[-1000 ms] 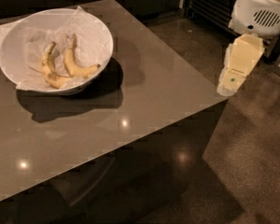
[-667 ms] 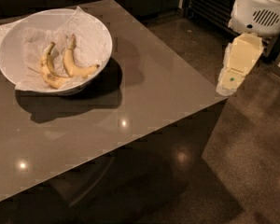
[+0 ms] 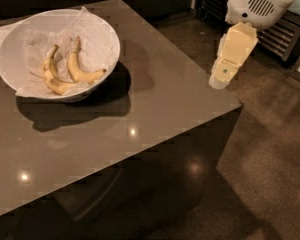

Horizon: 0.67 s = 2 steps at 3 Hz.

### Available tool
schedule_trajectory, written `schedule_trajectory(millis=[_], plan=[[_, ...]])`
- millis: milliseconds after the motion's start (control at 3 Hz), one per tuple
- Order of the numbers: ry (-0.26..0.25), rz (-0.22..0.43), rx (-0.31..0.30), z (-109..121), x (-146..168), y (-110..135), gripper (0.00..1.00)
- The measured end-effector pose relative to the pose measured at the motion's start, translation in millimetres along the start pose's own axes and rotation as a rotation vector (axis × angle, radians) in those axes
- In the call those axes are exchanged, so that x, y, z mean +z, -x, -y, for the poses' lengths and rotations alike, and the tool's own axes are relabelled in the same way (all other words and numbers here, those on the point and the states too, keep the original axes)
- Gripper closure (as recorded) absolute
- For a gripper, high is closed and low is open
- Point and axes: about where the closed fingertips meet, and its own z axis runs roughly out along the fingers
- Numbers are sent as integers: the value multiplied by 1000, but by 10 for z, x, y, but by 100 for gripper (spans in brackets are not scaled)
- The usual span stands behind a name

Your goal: Pick banana from white bowl

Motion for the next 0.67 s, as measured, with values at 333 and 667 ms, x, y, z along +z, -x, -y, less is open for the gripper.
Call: schedule_trajectory(millis=[333, 667], plan=[[18, 0, -3, 125, 59, 306, 0], [23, 1, -89, 111, 116, 660, 0]])
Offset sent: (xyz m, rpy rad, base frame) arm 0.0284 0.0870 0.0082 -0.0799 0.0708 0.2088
